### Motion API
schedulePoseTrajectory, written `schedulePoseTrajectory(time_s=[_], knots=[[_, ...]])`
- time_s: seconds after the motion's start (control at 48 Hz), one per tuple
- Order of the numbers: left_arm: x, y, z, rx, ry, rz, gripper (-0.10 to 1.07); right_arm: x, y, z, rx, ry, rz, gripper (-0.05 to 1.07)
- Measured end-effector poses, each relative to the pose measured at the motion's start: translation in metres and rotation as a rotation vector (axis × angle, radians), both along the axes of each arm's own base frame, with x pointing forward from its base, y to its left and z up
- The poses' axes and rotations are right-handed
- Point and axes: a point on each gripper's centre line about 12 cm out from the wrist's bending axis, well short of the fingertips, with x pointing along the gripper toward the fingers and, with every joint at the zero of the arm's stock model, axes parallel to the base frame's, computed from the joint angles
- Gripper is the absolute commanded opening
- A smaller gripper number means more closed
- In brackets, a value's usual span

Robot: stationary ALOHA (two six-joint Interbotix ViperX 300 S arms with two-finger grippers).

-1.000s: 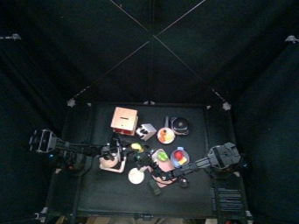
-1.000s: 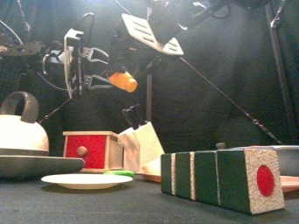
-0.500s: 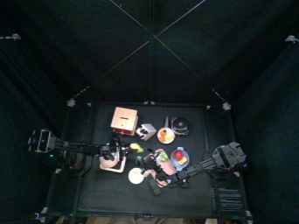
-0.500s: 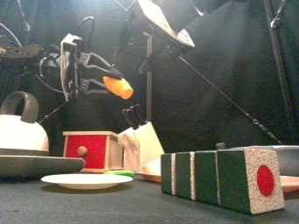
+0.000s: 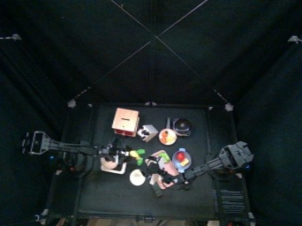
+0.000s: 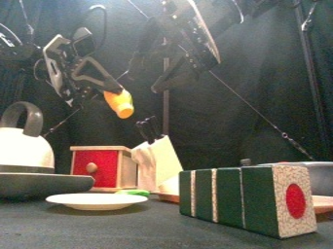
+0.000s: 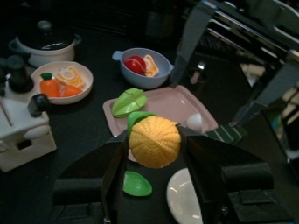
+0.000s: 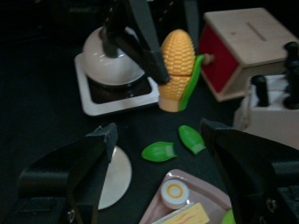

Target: Peel corn husk

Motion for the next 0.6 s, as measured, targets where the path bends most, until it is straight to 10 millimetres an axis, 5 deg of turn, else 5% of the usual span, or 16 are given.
schedulePoseTrajectory(time_s=[0.208, 0.604], knots=[[-0.014, -0.030, -0.005, 0.201, 0.012, -0.220, 0.61, 0.005, 0.002, 0.003, -0.024, -0.012, 0.074, 1.04], [-0.017, -0.055, -0.009, 0.280, 0.004, -0.372, 0.61, 0.027, 0.018, -0.002, -0.005, -0.007, 0.220, 1.03]])
